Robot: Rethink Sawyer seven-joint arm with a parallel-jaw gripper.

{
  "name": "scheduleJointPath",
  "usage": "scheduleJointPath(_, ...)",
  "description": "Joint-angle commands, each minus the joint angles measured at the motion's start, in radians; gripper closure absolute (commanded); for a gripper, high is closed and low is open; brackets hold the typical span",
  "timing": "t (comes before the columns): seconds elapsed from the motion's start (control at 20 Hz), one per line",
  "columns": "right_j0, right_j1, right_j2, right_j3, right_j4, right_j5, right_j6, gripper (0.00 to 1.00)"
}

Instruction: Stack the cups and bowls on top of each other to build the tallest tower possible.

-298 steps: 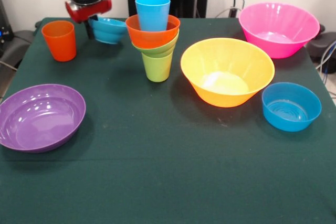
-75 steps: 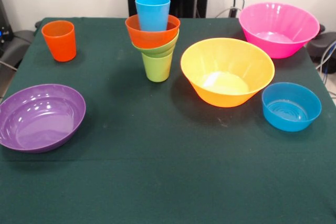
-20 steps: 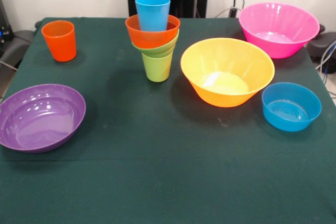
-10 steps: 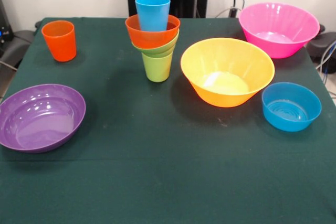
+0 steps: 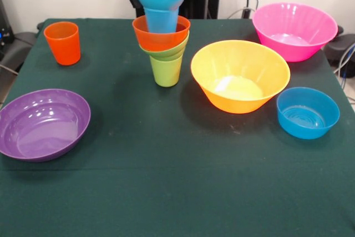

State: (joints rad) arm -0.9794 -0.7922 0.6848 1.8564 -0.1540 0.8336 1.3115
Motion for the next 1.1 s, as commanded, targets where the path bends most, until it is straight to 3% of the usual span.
scheduleJointPath(0.05,0.038,0.03,0.01,0.036,-0.06,-0.054,-0.001,1.0)
scheduleJointPath(1.1,0.038,-0.057,0.025,0.06,-0.014,0.03,0.017,1.0)
